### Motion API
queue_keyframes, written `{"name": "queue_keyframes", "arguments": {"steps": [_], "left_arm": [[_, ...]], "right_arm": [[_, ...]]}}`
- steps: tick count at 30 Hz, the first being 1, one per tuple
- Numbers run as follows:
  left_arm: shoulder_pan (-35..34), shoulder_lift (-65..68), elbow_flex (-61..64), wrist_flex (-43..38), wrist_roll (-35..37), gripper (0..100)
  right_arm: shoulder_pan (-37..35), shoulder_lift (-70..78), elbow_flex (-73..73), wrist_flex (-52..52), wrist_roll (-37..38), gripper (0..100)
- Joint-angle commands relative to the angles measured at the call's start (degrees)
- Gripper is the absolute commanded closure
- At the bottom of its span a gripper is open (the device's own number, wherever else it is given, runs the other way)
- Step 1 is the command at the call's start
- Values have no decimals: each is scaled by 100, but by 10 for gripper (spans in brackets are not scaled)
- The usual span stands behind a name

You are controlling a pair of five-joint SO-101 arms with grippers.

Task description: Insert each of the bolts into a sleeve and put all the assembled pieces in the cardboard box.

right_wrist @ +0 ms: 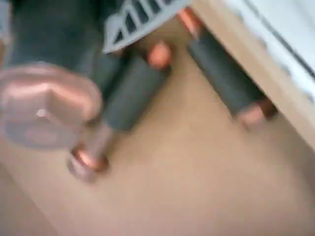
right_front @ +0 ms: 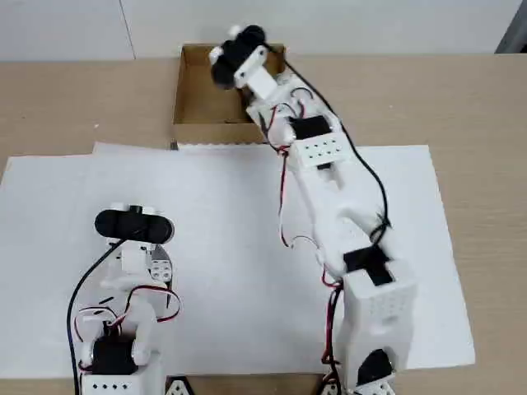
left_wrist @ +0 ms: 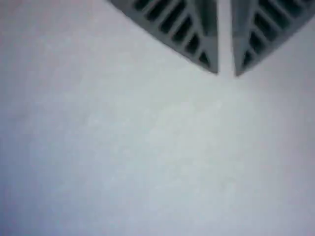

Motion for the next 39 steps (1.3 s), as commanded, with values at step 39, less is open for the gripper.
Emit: {"name": "queue_keyframes", "arguments": {"steps": [39], "left_arm": [[-18,-62,-22,-18,53,994]], "right_arm": [[-127,-40,-1697,1112,-44,979]]}}
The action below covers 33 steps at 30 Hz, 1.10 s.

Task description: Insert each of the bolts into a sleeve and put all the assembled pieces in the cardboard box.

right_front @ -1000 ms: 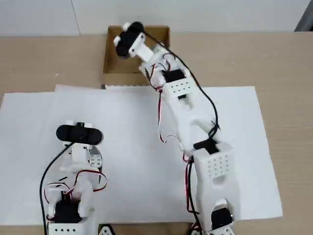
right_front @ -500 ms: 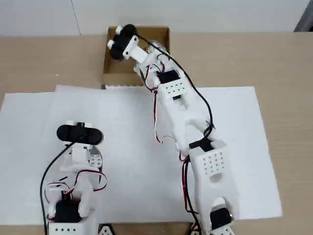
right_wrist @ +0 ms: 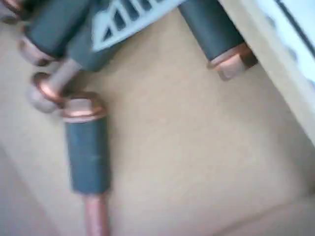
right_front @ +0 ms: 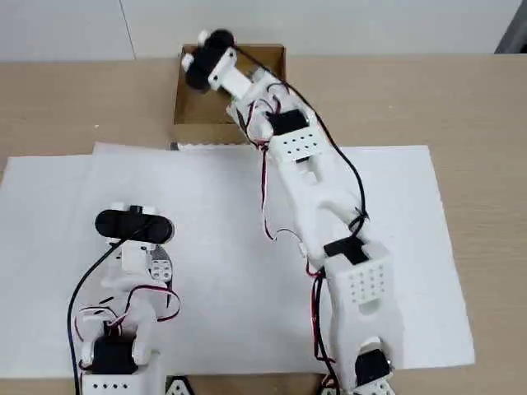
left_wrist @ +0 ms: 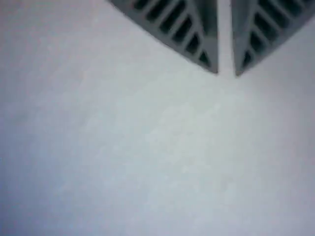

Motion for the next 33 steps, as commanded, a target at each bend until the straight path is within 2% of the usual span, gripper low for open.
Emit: {"name": "queue_keyframes", "arguments": {"steps": [1,8,20,33], "left_arm": [[-18,-62,-22,-18,53,994],[-18,-62,-22,-18,53,994],[-18,-62,-22,-18,53,994],[-18,-62,-22,-18,53,994]], "right_arm": [[145,-857,-325,497,-334,981],[356,-1657,-325,1376,-510,996],[602,-3037,-325,3380,-1996,996],[646,-4400,-325,5516,-2945,996]]}}
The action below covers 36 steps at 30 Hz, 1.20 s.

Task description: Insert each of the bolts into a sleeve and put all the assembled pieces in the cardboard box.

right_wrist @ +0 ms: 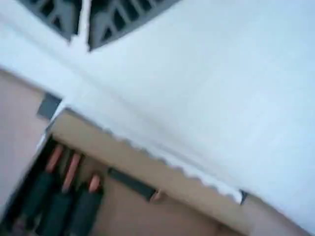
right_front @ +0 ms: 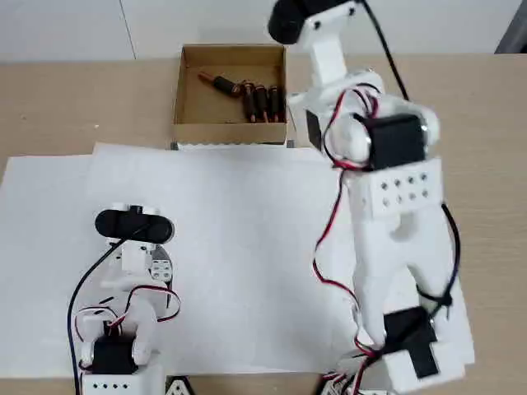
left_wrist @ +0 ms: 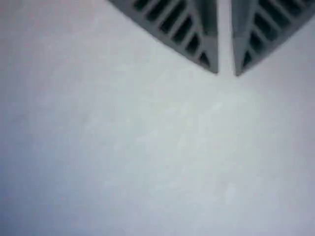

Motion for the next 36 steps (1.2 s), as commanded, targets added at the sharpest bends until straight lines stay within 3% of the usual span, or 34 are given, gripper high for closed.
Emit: {"name": "queue_keyframes", "arguments": {"steps": [1,9,17,26,36], "left_arm": [[-18,-62,-22,-18,53,994],[-18,-62,-22,-18,53,994],[-18,-62,-22,-18,53,994],[-18,-62,-22,-18,53,994],[-18,-62,-22,-18,53,994]], "right_arm": [[101,-514,-237,558,-316,996],[444,-1086,114,927,-853,996],[646,-2695,2295,778,-870,996],[1130,-4268,5204,-567,-835,996],[1182,-6053,8185,-1956,-826,996]]}}
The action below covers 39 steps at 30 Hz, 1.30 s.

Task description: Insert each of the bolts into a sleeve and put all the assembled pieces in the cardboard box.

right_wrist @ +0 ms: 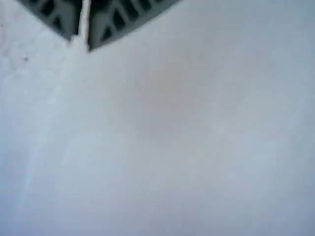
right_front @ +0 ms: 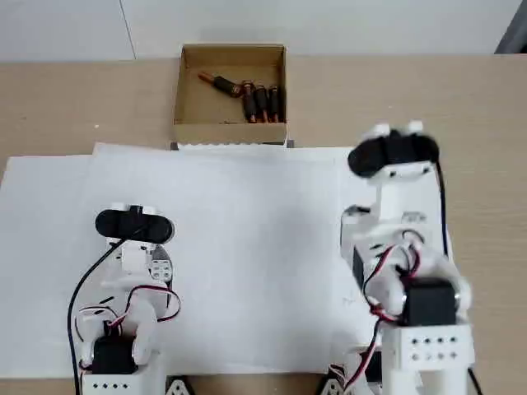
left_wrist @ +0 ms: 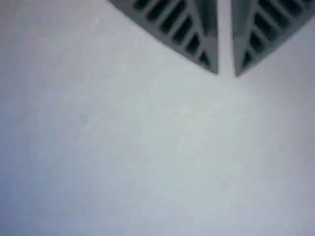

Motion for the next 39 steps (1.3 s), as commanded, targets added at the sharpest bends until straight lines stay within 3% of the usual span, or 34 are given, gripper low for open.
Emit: {"name": "queue_keyframes", "arguments": {"steps": [1,11,23,33,39], "left_arm": [[-18,-62,-22,-18,53,994],[-18,-62,-22,-18,53,994],[-18,-62,-22,-18,53,994],[-18,-62,-22,-18,53,994],[-18,-62,-22,-18,53,994]], "right_arm": [[57,-602,782,-444,-26,996],[57,-2158,3033,-1385,-18,996],[40,-4215,4554,-1367,62,996],[84,-4207,4862,-1411,105,996],[470,-4215,5002,-1420,97,995]]}}
